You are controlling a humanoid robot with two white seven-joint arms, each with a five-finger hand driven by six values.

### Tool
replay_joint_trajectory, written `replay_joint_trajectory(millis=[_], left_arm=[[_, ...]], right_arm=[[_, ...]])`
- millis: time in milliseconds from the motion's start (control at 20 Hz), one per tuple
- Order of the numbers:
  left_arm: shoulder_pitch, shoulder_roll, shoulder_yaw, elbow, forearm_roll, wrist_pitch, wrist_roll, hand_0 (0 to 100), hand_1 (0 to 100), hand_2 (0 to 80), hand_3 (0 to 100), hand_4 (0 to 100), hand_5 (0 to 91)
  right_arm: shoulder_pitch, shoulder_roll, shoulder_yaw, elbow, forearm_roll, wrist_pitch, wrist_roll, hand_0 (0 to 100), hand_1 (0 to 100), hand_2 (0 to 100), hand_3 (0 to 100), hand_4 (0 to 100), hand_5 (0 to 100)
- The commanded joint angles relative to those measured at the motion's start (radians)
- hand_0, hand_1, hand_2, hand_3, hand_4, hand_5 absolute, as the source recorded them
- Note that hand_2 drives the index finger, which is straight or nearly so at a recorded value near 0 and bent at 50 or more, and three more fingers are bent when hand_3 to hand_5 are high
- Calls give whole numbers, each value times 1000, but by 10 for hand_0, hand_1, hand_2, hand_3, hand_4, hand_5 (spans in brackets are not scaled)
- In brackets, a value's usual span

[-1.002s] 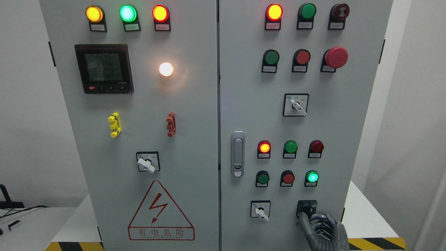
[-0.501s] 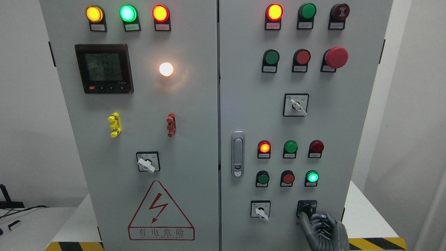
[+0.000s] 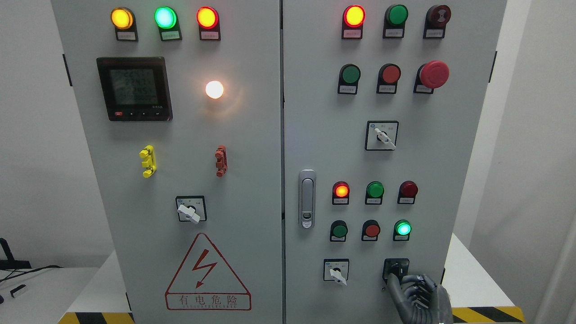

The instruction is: Trip black knob to open circuit

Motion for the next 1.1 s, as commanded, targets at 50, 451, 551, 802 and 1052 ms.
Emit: replay_joint_trajectory(millis=[50,451,551,802,1052], left_arm=[[0,1,0,-1,-31,0,-1,120,389,0,0,0,0],[0,1,0,1,-31,0,-1,120,389,0,0,0,0],[0,-1,0,1,-31,0,-1,120,389,0,0,0,0],[0,1,0,-1,-31,0,-1,120,389,0,0,0,0],[0,1,0,1,-31,0,-1,120,389,0,0,0,0]], right_arm=[[1,0,17,3,10,2,0,300,696,563,846,891,988],[1,0,14,9,34,2,0,300,700,562,844,889,987],[1,-2,12,9,40,0,0,300,701,562,844,887,987],[1,-2,11,15,74,-4,0,299,702,562,843,883,987],[1,-2,9,15,77,-6,0,299,702,561,842,882,987]])
